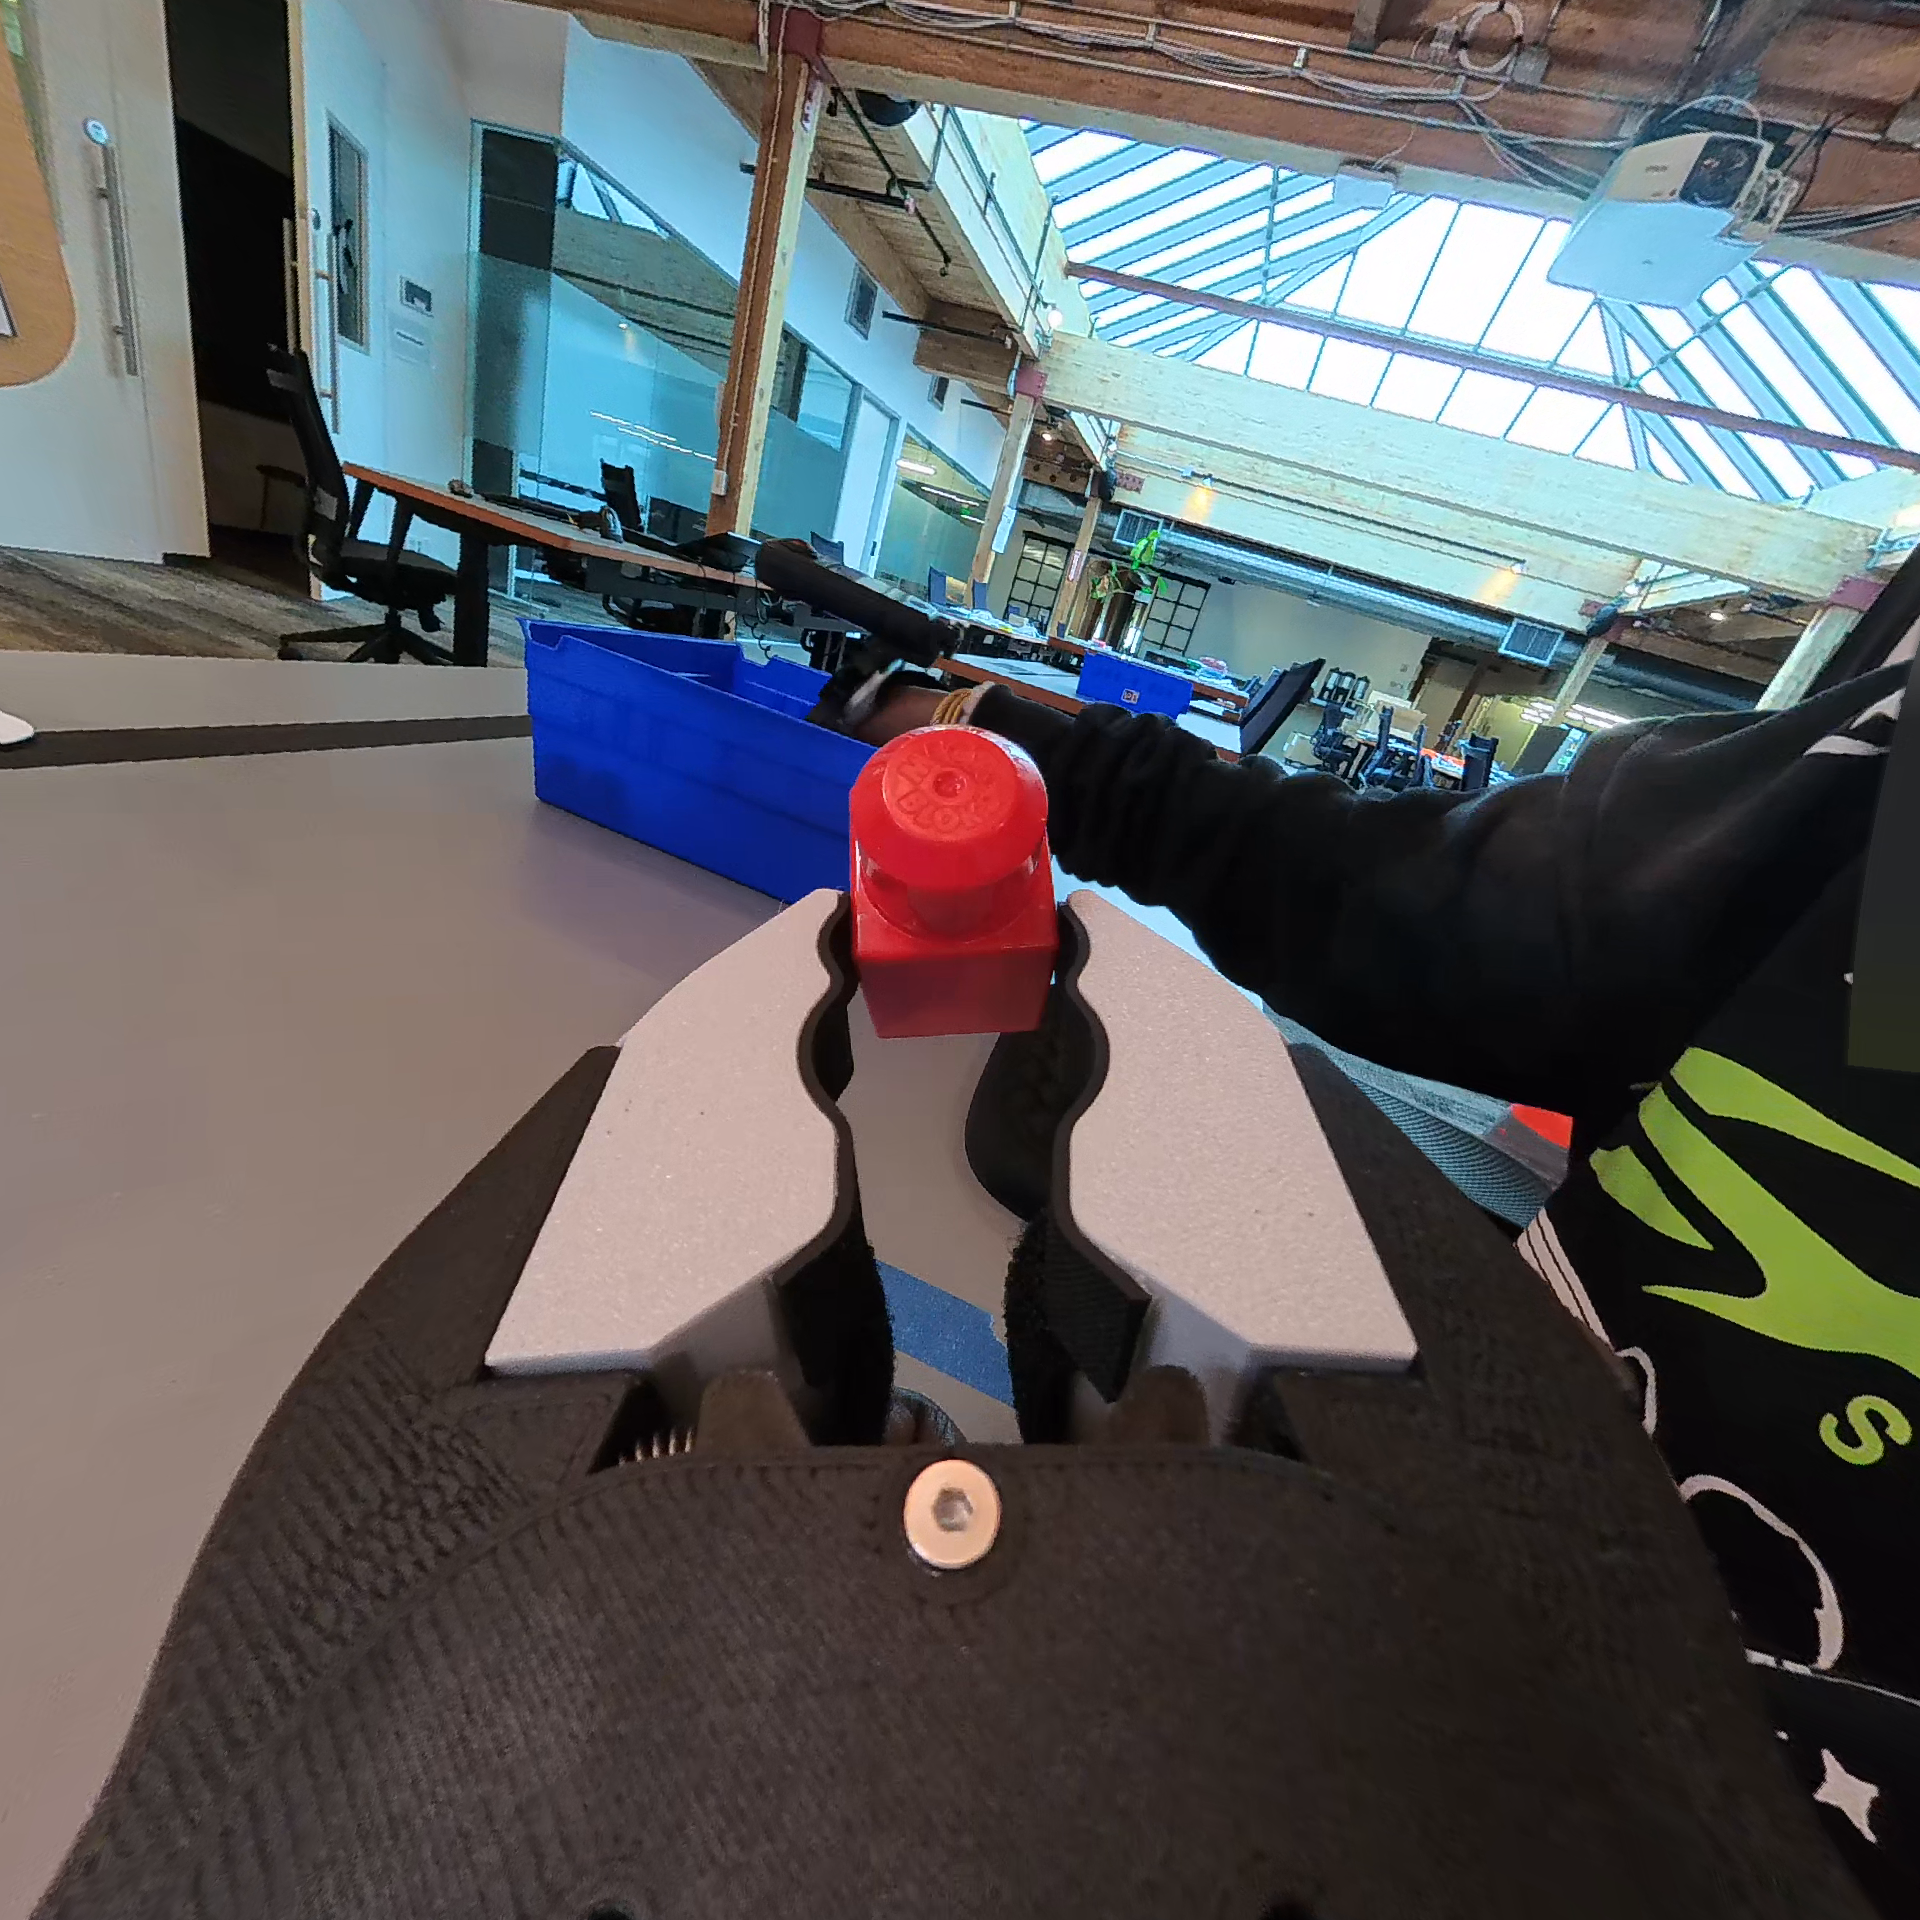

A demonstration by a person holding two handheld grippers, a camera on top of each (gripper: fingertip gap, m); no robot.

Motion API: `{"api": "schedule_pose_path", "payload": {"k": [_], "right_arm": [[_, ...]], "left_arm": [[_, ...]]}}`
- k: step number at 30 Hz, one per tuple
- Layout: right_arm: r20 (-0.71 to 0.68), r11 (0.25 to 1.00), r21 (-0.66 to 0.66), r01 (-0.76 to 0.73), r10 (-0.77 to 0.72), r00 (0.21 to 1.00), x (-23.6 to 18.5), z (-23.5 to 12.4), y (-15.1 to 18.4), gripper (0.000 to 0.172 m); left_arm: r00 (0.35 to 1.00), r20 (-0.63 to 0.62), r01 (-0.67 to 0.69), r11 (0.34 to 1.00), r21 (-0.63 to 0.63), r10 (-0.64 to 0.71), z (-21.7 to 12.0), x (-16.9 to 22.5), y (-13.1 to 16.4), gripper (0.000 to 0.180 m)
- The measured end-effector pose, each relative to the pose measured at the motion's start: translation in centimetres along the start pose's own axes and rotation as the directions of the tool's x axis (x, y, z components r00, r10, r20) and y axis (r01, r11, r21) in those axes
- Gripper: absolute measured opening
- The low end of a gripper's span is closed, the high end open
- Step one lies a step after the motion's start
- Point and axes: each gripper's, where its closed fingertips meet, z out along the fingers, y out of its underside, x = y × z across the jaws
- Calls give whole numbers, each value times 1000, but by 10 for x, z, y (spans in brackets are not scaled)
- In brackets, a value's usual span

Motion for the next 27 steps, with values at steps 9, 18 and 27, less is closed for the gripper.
{"api": "schedule_pose_path", "payload": {"k": [9, 18, 27], "right_arm": [[-40, 1000, 12, 29, -28, 999, 5, 4, -7, 12], [79, 896, 401, 190, -241, 967, -89, -120, -44, 44], [500, 548, 799, 248, -834, 232, -366, -284, 53, 48]], "left_arm": [[1000, -5, 0, 1000, -5, 0, 0, 1, 1, 36], [999, -20, -41, 998, -57, 40, 5, 6, 8, 36], [979, -81, -197, 963, -186, 185, 14, 23, 30, 36]]}}
